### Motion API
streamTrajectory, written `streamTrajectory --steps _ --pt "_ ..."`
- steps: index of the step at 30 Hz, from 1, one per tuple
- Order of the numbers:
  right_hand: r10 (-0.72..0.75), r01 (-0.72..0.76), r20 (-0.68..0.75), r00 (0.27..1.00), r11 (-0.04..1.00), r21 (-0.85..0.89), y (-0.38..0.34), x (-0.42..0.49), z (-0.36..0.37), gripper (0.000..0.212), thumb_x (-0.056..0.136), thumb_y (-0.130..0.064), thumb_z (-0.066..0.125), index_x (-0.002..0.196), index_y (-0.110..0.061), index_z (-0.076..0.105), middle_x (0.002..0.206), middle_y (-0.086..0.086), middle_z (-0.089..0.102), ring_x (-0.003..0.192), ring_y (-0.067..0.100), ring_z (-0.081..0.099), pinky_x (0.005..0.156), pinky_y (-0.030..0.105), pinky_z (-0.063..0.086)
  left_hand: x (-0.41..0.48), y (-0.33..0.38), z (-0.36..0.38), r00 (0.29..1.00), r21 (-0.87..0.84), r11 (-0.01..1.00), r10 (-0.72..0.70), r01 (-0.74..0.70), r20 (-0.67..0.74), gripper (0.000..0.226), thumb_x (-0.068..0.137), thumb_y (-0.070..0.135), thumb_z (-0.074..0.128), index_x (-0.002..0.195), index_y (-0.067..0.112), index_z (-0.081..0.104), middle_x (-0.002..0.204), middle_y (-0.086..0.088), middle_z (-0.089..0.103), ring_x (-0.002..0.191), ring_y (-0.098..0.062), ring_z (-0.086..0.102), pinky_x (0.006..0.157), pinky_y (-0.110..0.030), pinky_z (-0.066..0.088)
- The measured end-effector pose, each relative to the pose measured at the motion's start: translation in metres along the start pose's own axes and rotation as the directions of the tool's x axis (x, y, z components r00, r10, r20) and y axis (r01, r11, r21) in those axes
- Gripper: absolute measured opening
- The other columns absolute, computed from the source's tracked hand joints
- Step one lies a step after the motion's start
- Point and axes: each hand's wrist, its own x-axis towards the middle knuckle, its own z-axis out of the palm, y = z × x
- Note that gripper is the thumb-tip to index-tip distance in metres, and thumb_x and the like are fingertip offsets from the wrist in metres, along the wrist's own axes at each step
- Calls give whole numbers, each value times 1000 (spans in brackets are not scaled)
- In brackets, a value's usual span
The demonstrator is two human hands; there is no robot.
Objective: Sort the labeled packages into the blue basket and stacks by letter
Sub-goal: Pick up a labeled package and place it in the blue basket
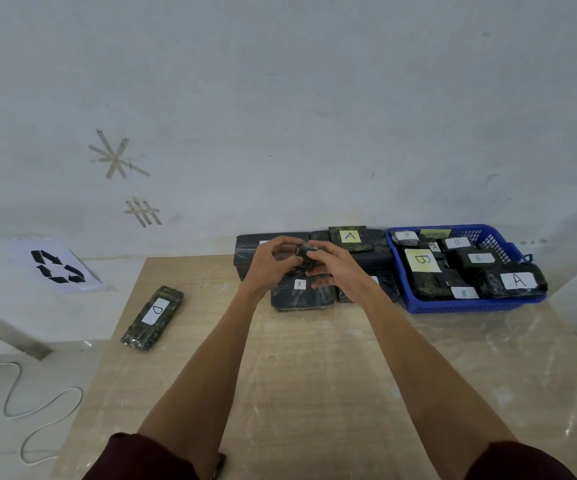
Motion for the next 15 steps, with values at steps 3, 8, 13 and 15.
streamTrajectory --steps 3,8,13,15 --pt "44 -45 12 999 994 101 -2 1 0 29 104 -24 54 131 -13 59 116 22 65 85 30 71 64 37 58 0 2 2 1000 -14 1000 9 -8 14 38 87 -5 71 122 11 68 109 -7 70 99 -18 71 82 -28 60" --pt "-9 15 -34 999 987 157 4 6 -1 22 103 -13 55 123 -4 60 112 27 63 78 32 69 64 34 59 3 2 4 999 -45 999 -12 13 31 51 85 -8 71 132 10 63 117 -8 69 106 -19 70 88 -30 59" --pt "-72 78 -94 993 995 65 6 12 -2 18 100 -6 55 115 -4 65 121 29 61 89 30 68 71 34 59 7 3 8 995 -55 994 -92 93 32 26 93 9 68 118 14 69 106 -10 71 98 -19 71 88 -31 61" --pt "-92 94 -85 992 995 24 5 12 -2 19 100 -6 55 116 -6 65 118 28 63 93 28 68 74 34 59 8 4 9 990 -86 986 -137 140 36 14 94 11 68 107 17 68 100 -11 72 91 -18 72 82 -27 61"
